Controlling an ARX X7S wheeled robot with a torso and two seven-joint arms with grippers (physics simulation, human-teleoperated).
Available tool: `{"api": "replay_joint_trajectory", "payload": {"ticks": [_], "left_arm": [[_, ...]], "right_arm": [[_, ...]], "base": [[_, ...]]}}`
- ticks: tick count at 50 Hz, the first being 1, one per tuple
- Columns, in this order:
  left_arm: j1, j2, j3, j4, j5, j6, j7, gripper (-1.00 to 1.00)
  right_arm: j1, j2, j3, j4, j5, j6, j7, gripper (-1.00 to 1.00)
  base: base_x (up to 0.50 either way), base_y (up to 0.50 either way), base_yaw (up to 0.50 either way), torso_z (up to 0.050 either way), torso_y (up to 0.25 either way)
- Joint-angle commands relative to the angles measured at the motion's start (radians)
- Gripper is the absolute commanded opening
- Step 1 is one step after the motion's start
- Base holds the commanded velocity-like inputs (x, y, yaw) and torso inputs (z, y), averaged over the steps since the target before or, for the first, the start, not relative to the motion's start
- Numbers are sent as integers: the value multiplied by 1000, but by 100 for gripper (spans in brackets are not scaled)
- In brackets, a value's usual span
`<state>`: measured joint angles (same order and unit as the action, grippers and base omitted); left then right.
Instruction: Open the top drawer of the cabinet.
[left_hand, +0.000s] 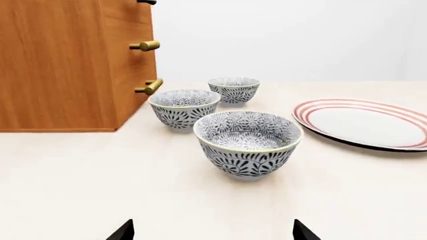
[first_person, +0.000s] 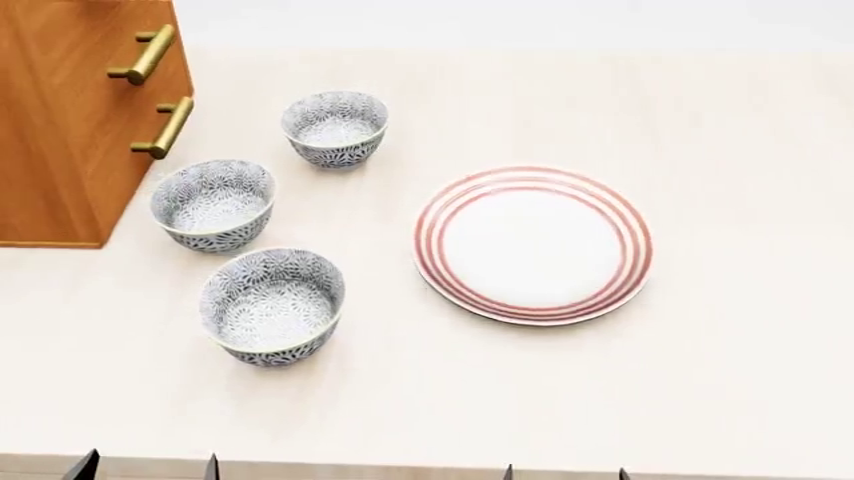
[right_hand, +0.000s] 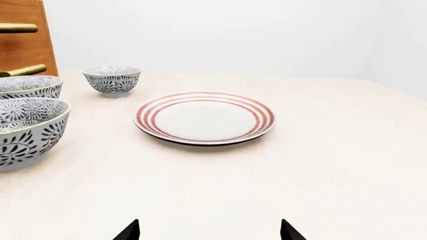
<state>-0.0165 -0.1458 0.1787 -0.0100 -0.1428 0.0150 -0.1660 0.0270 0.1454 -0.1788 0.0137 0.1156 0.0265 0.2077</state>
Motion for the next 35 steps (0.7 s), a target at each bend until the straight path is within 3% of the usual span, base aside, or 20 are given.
{"api": "replay_joint_trajectory", "payload": {"ticks": [1,16,23,35], "left_arm": [[-2,-8,8,-1,-6,1,-8,100],[-2,-18,23,2,-3,1,-19,100],[-8,-21,29,-4,2,-8,-29,100],[-13,-26,39,-9,11,-19,-47,100]], "right_arm": [[4,6,-11,4,3,0,7,100],[5,14,-20,2,13,-2,17,100],[6,13,-17,8,25,-6,24,100],[6,21,-27,3,31,-1,28,100]], "base": [[0,500,0,0,0],[0,500,0,0,0],[0,0,0,0,0],[0,0,0,50,93]]}}
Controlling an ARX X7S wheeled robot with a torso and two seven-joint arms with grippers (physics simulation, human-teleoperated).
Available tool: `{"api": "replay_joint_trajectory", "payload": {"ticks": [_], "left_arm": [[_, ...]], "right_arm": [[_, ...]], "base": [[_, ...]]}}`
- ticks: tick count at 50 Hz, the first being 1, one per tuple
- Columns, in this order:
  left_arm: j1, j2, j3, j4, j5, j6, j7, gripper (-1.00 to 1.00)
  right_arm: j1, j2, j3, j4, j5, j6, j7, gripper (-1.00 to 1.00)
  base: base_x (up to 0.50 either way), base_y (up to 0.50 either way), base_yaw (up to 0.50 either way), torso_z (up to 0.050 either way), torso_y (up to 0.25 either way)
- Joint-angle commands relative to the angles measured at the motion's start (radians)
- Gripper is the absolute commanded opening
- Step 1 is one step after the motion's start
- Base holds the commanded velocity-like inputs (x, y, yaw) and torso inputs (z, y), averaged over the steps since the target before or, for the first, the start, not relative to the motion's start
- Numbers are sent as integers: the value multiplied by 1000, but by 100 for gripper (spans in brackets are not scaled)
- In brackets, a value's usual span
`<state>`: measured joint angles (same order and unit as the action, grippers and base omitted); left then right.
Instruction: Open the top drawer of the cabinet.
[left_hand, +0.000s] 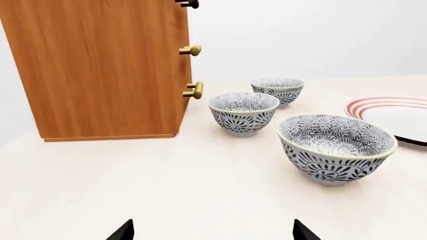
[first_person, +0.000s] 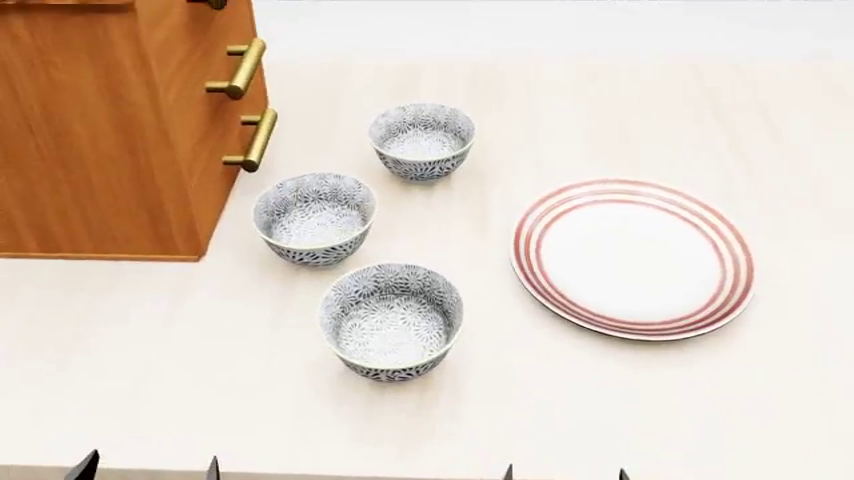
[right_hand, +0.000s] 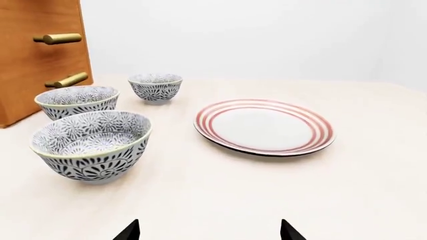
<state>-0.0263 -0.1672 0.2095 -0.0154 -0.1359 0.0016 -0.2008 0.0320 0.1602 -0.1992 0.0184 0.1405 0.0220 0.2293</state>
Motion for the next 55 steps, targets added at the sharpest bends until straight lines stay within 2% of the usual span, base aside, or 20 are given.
{"api": "replay_joint_trajectory", "payload": {"ticks": [1,31,33,34,35,37,38,40,44,55], "left_arm": [[-3,-5,8,-2,2,-5,-13,100],[1,-20,20,11,13,18,-47,100],[-3,-35,53,14,74,8,-57,100],[-38,-62,-8,164,-76,-142,34,100],[-57,-88,19,272,-226,-292,-13,100],[-115,-103,-34,388,-351,-592,-65,100],[-233,-159,-69,538,-407,-742,-156,100],[-282,-168,-88,687,-441,-881,-194,100],[-309,-173,-116,765,-496,-948,-218,100],[-280,-184,-72,792,-462,-923,-228,100]], "right_arm": [[1,6,-7,-2,7,3,7,100],[6,17,-19,4,10,2,38,100],[10,20,-18,-12,42,24,17,100],[35,39,-28,-162,23,174,85,100],[45,47,-12,-303,93,324,64,100],[100,67,12,-449,166,566,71,100],[219,98,17,-599,223,716,102,100],[256,93,37,-705,265,896,116,100],[250,94,30,-772,276,925,133,100],[175,118,25,-782,253,863,140,100]], "base": [[0,0,0,50,92],[0,0,0,49,86],[0,0,0,0,0],[0,0,0,0,0],[0,0,0,0,0],[0,0,0,0,0],[0,0,0,0,0],[0,0,0,0,0],[0,0,0,0,0],[0,0,0,0,0]]}}
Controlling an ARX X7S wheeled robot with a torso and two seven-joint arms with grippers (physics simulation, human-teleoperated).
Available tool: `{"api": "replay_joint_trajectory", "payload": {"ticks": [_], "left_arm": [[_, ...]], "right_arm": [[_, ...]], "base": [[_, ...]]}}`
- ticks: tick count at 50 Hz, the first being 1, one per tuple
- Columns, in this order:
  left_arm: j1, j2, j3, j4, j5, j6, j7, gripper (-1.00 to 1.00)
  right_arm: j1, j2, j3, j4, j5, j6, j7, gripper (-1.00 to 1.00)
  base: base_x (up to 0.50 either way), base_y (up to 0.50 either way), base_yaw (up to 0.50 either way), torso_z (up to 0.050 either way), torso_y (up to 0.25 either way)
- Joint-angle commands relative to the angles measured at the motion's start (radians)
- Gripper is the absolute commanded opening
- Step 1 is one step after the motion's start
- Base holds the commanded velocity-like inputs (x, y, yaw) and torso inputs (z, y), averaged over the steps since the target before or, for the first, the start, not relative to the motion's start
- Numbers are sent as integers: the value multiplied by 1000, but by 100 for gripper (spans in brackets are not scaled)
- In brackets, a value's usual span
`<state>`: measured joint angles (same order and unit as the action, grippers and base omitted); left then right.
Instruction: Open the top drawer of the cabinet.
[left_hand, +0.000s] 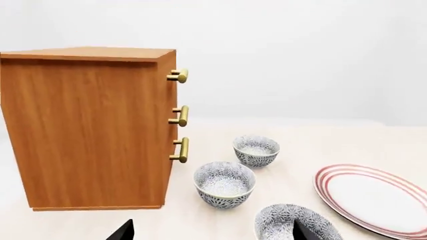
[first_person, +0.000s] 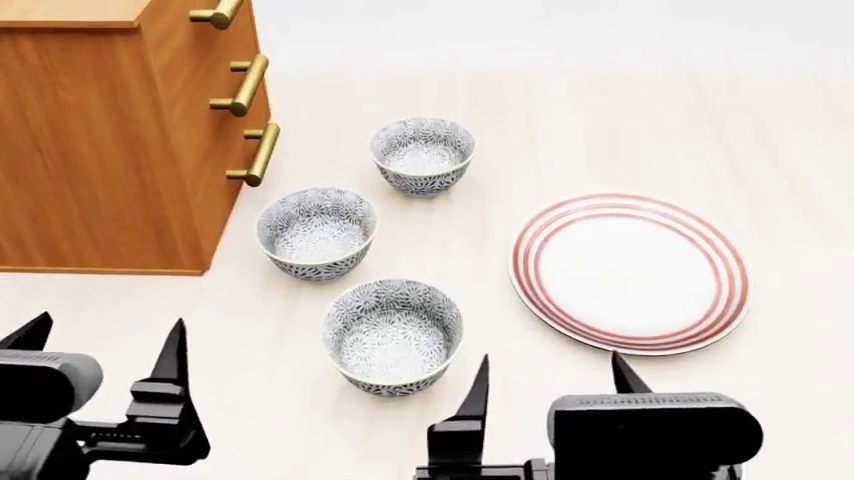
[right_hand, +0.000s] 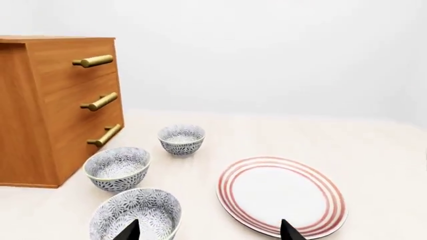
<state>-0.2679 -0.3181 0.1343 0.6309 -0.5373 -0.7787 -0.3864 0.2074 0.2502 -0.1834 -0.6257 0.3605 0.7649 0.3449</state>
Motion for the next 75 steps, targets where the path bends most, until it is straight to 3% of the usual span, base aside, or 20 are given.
{"api": "replay_joint_trajectory", "payload": {"ticks": [1,12,13,75], "left_arm": [[-34,-33,4,143,-53,-133,-43,100],[0,-37,23,131,-29,-106,-52,100],[18,-52,71,105,16,-80,-43,100],[73,-95,51,113,7,-38,-58,100]], "right_arm": [[-5,29,10,-134,33,113,22,100],[-58,35,4,-123,21,55,19,100],[-60,48,-14,-128,12,58,15,100],[-78,74,-65,-125,3,-3,29,100]], "base": [[0,0,0,0,0],[232,-86,0,0,0],[500,-121,0,0,0],[500,-48,0,0,0]]}}
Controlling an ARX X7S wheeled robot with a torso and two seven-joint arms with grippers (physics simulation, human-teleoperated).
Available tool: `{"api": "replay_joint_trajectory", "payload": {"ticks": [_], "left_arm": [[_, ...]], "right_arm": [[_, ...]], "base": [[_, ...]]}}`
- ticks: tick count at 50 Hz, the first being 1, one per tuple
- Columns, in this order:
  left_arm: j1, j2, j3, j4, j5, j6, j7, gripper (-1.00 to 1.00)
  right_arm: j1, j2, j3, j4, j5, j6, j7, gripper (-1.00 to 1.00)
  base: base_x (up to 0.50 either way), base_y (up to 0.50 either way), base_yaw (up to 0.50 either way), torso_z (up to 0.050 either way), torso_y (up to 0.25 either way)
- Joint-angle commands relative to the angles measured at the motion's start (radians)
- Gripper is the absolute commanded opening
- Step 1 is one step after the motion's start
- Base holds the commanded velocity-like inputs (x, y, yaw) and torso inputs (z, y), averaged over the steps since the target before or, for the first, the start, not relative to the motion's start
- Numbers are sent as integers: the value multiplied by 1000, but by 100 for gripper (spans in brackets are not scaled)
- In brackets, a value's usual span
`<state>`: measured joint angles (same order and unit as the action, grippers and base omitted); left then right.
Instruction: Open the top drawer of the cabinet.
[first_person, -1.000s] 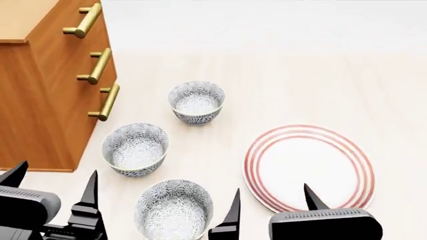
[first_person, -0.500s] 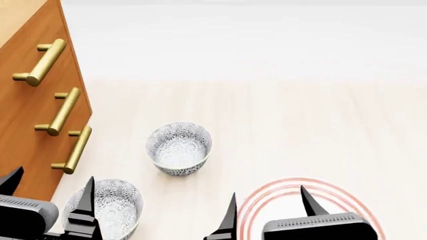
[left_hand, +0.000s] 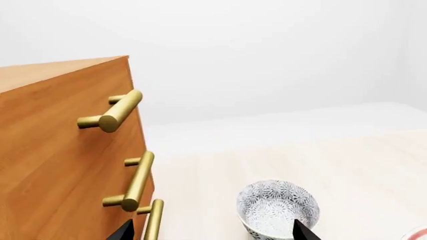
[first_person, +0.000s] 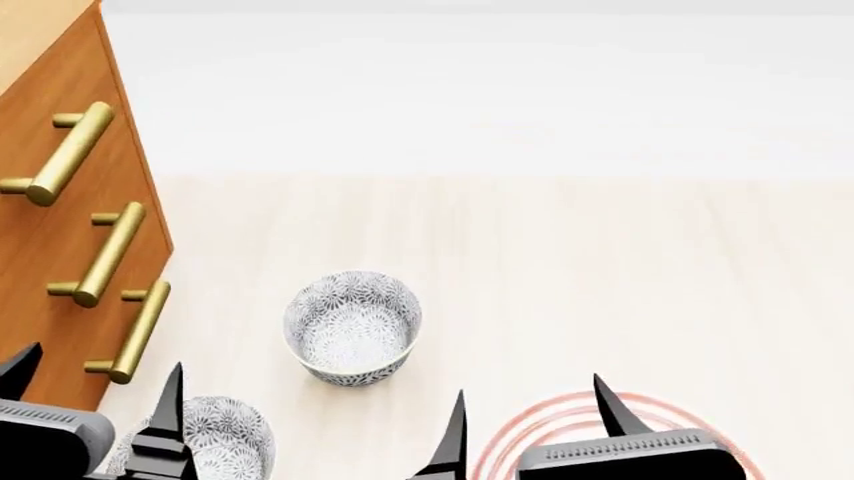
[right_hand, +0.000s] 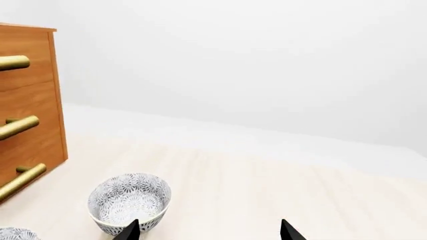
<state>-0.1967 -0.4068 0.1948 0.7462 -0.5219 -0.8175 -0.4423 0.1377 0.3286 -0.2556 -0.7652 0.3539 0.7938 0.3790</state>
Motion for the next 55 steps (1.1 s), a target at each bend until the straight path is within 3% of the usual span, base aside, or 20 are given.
{"api": "replay_joint_trajectory", "payload": {"ticks": [1,4,6,8,11,13,38,39,45,55], "left_arm": [[1,-7,-11,-2,-10,-1,-2,100],[-53,-112,146,17,214,36,-33,100],[-194,-268,446,67,514,-59,-33,100],[-382,-361,746,74,814,-235,37,100],[-549,-406,1100,46,1137,-355,145,100],[-598,-416,1150,33,1207,-386,175,100],[-548,-460,1069,11,1122,-319,137,100],[-588,-460,1127,-22,1213,-352,151,100],[-688,-438,1046,-97,1120,-285,206,100],[-758,-398,1006,-234,1049,-215,236,100]], "right_arm": [[-15,-16,27,14,28,-43,-8,100],[-8,-8,19,12,27,-13,1,100],[-6,-6,23,9,31,-4,3,100],[-8,-5,26,7,33,-6,3,100],[-11,-5,23,5,34,-10,3,100],[-15,-4,21,10,31,-20,2,100],[-12,1,10,20,31,-36,8,100],[-10,1,9,21,32,-35,8,100],[-13,5,-1,18,24,-36,15,100],[-27,14,24,1,39,-39,21,100]], "base": [[4,0,0,0,0],[0,0,0,0,0],[0,0,0,0,0],[0,0,0,0,0],[0,0,0,0,0],[0,0,0,0,0],[0,0,0,0,0],[0,0,0,0,0],[0,0,0,0,0],[0,0,0,0,0]]}}
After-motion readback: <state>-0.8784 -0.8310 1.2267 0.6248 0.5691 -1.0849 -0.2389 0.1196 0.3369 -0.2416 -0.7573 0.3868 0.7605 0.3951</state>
